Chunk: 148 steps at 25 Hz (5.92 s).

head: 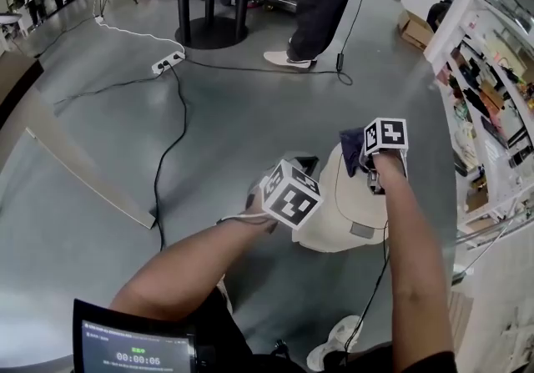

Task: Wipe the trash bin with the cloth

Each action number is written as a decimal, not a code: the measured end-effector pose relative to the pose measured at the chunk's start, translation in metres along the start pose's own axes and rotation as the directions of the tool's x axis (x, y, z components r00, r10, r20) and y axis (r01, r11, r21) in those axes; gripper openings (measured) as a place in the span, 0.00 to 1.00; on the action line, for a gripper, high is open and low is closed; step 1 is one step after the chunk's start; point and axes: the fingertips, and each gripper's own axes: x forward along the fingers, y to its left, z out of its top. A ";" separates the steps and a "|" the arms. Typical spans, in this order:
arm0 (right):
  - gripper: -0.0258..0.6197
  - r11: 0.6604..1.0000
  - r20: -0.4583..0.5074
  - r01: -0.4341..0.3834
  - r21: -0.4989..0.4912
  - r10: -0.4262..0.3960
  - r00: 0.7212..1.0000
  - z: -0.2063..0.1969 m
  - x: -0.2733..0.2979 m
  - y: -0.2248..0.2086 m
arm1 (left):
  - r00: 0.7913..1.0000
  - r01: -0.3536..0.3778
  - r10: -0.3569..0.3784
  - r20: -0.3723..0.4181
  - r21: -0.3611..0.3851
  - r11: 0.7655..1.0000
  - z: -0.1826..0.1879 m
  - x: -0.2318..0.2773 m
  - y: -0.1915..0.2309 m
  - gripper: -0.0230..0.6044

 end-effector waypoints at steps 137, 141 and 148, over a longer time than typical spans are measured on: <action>0.17 0.956 0.060 0.041 0.289 -0.060 0.996 -0.187 -0.115 -0.067 | 0.988 0.090 -0.087 -0.128 0.015 0.996 -0.025 -0.010 -0.070 0.03; 0.17 0.948 0.074 0.032 0.316 -0.058 0.996 -0.195 -0.116 -0.077 | 0.990 0.097 -0.091 -0.109 0.052 0.994 -0.019 -0.009 -0.077 0.03; 0.17 0.943 0.277 -0.089 0.320 -0.003 0.961 -0.177 -0.145 -0.046 | 0.994 0.093 -0.087 -0.064 0.099 0.991 -0.014 -0.023 -0.073 0.03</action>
